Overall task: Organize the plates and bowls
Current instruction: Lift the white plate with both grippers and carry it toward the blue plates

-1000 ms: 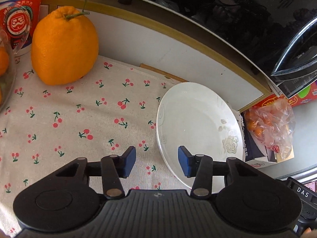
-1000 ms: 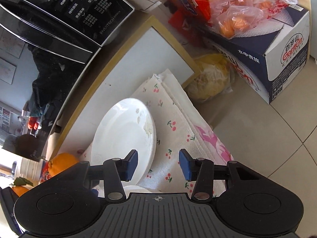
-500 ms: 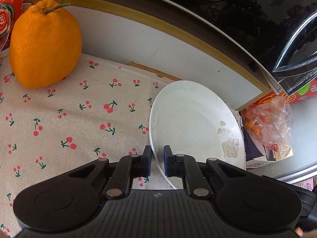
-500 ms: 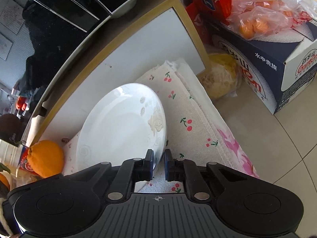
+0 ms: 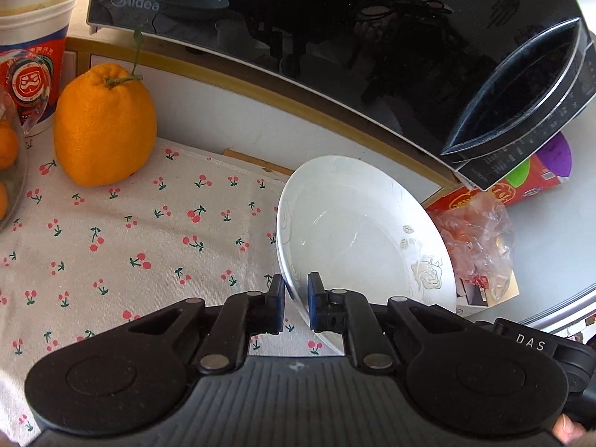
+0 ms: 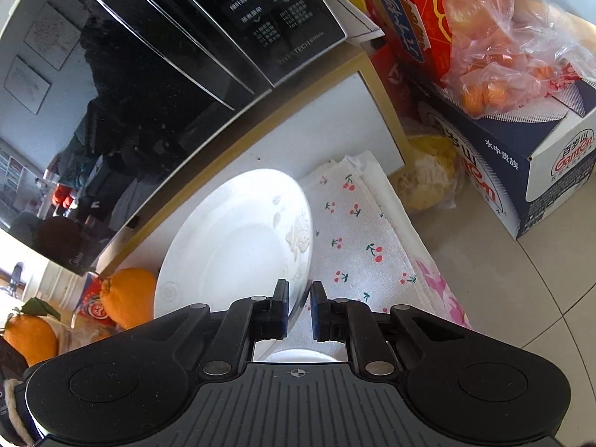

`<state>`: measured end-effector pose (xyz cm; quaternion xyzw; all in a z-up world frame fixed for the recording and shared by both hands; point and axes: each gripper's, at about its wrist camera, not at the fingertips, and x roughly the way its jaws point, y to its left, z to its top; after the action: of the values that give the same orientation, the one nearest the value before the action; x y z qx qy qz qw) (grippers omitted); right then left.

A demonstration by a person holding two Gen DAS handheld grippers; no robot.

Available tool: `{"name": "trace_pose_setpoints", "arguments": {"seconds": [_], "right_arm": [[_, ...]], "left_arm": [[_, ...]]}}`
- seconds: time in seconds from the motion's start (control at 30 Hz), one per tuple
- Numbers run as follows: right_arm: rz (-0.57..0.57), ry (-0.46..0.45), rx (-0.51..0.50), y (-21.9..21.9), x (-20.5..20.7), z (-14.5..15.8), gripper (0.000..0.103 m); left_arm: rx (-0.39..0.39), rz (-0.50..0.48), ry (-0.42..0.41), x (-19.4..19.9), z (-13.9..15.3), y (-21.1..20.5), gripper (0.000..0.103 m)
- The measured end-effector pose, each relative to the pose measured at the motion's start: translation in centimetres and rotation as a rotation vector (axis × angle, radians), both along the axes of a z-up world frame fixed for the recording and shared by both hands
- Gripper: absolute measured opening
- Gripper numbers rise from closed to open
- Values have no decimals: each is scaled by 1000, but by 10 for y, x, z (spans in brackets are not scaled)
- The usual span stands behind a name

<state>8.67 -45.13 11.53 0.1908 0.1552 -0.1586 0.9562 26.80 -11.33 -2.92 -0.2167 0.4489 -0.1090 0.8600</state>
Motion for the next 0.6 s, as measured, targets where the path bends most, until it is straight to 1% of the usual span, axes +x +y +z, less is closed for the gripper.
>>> {"name": "trace_pose_setpoints", "arguments": {"seconds": [0.13, 0.2, 0.3, 0.4, 0.5, 0.6], "right_arm": [[21, -7, -22, 19, -19, 3, 12], [35, -18, -16, 29, -28, 3, 12], [58, -25, -30, 48, -39, 2, 12], [81, -10, -78, 75, -46, -1, 12], [120, 5, -130, 109, -55, -11, 12], [162, 18, -163, 137, -60, -22, 13]], "left_arm": [[-7, 27, -18, -19, 13, 1, 11], [-8, 40, -33, -30, 22, 6, 11], [24, 56, -79, -50, 39, 10, 11], [56, 74, -122, -76, 56, 22, 11], [93, 107, -152, -103, 64, 39, 10], [105, 138, -158, -124, 66, 61, 10]]}}
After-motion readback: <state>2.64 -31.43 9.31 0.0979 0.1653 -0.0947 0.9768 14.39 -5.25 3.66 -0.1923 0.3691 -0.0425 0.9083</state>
